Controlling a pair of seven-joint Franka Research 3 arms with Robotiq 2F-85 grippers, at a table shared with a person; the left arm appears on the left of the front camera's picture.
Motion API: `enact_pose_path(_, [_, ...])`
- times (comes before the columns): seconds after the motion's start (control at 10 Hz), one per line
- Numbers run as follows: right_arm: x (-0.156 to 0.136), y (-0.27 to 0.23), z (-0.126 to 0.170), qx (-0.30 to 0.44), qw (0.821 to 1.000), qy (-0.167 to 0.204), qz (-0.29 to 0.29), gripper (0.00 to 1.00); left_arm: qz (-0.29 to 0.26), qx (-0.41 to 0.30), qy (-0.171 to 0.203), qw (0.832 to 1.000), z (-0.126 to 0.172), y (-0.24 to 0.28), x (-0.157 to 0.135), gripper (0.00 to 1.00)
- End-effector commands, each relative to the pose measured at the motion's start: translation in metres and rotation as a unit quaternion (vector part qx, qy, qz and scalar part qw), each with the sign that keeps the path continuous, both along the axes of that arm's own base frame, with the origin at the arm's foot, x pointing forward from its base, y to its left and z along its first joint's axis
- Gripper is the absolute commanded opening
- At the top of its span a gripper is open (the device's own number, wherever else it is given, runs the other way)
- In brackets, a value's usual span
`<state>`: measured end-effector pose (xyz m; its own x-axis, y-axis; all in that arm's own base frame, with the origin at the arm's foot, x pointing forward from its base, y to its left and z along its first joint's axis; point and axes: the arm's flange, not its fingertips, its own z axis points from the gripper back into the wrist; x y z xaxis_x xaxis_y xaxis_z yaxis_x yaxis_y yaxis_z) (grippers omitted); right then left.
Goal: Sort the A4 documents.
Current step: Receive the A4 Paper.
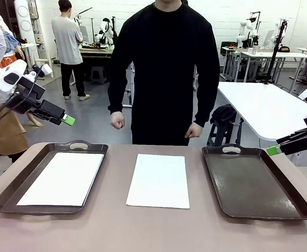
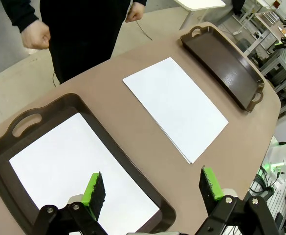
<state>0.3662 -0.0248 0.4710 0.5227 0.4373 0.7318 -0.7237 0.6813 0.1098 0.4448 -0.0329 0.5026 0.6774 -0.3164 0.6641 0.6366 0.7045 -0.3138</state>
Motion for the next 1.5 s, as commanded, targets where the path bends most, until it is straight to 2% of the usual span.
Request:
enact_pose_path(0.0, [0.0040, 0.0004, -0.0020, 0.009, 1.000, -0.006, 0.009, 1.00, -0.001, -0.003, -0.002, 1.000, 0.0017, 0.0005, -0.0005, 1.00])
enact_pose_path(1.4, [0.0040, 0.0004, -0.0020, 0.009, 1.000, -0.006, 0.009, 1.00, -0.001, -0.003, -0.002, 1.000, 0.0017, 0.0005, -0.0005, 1.00])
